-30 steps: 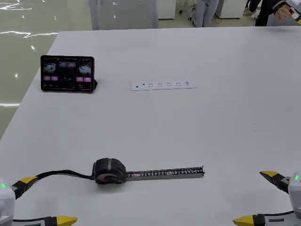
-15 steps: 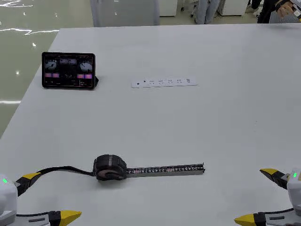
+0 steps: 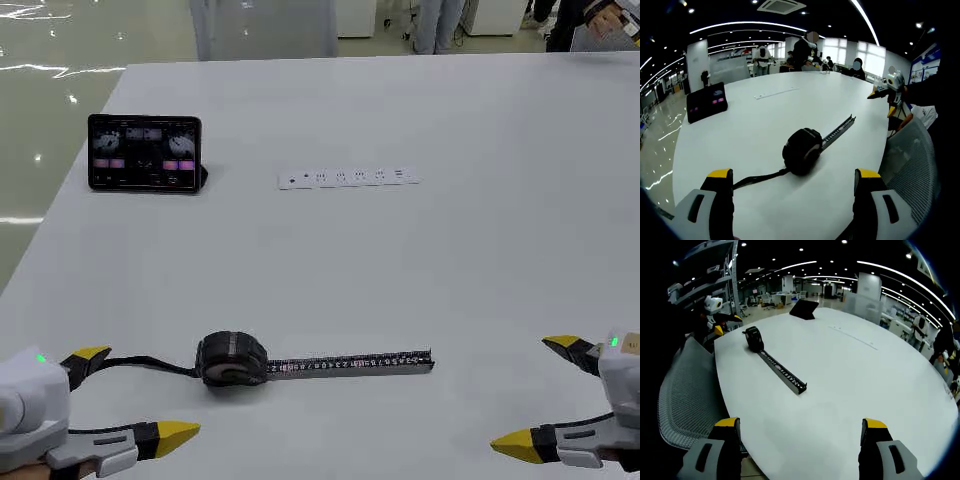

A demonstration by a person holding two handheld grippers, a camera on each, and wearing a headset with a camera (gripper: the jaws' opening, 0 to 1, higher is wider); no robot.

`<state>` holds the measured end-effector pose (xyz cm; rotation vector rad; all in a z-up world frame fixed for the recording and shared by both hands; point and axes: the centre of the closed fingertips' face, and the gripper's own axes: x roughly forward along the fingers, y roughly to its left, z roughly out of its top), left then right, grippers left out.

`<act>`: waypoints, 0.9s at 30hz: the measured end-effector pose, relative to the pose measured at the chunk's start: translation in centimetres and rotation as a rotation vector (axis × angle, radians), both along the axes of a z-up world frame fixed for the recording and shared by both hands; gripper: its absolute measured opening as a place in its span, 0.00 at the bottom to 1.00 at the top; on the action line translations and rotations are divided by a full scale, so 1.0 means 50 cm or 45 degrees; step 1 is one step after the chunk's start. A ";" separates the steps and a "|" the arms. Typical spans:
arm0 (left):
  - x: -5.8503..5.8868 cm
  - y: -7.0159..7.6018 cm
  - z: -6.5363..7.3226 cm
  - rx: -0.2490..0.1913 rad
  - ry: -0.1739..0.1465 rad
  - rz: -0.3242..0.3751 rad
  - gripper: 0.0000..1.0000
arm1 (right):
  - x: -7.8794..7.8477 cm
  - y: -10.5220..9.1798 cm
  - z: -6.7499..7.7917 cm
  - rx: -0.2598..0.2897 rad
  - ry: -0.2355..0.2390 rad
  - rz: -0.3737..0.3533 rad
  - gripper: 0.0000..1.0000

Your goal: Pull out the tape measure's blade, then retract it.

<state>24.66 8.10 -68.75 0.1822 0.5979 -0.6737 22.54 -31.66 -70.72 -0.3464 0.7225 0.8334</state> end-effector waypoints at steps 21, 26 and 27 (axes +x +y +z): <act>0.032 -0.074 -0.015 0.013 -0.003 0.076 0.99 | 0.056 0.014 -0.014 -0.231 0.048 0.241 0.99; 0.036 -0.097 -0.024 -0.049 0.031 0.112 0.99 | 0.064 0.023 -0.023 -0.274 0.075 0.308 0.99; 0.038 -0.102 -0.027 -0.058 0.035 0.121 0.99 | 0.066 0.025 -0.026 -0.282 0.083 0.318 0.99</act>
